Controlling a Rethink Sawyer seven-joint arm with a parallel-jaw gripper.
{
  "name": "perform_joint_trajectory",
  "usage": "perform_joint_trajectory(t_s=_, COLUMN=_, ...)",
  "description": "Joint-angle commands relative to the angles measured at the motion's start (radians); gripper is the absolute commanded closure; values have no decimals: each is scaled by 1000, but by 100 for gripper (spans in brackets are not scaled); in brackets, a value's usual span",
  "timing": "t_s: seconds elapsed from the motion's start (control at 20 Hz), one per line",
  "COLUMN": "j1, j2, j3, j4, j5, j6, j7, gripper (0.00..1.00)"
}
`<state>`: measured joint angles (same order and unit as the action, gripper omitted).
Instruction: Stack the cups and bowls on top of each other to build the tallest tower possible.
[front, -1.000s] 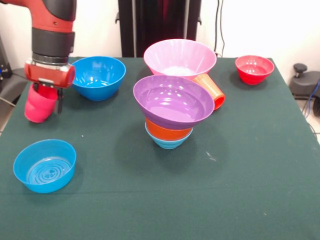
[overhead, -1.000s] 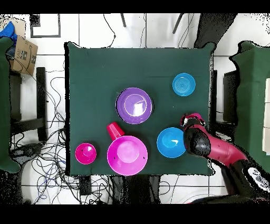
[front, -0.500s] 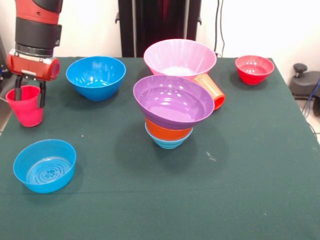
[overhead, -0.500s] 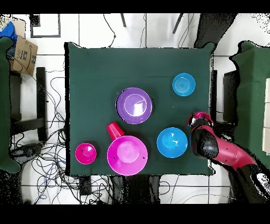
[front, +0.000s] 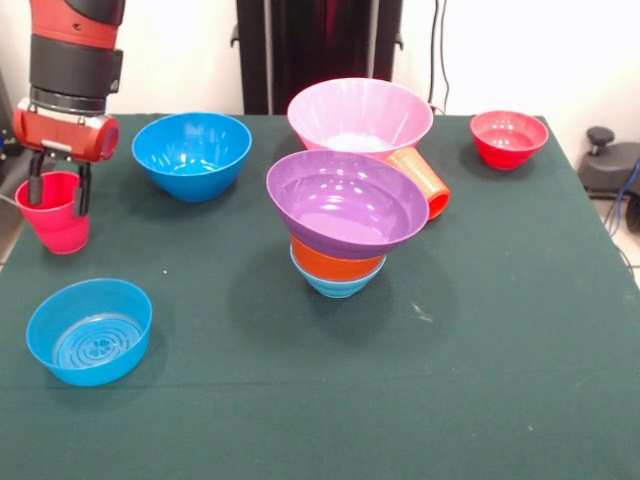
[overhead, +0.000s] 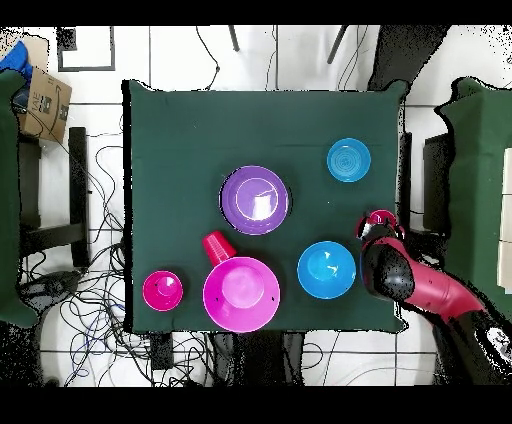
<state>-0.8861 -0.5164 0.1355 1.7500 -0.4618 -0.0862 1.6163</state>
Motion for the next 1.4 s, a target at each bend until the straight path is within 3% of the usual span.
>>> perform_joint_trajectory(t_s=0.05, j1=-6, j2=89, j3=111, j4=-14, j5=-3, j6=19, j7=128, gripper=0)
perform_joint_trajectory(t_s=0.5, j1=-61, j2=144, j3=195, j4=-9, j5=19, j6=163, j7=70, gripper=0)
perform_joint_trajectory(t_s=0.85, j1=-48, j2=155, j3=185, j4=-14, j5=39, j6=238, j7=60, gripper=0)
perform_joint_trajectory(t_s=0.9, j1=-49, j2=155, j3=184, j4=-12, j5=44, j6=236, j7=72, gripper=100)
perform_joint_trajectory(t_s=1.4, j1=-26, j2=117, j3=162, j4=18, j5=39, j6=205, j7=91, gripper=100)
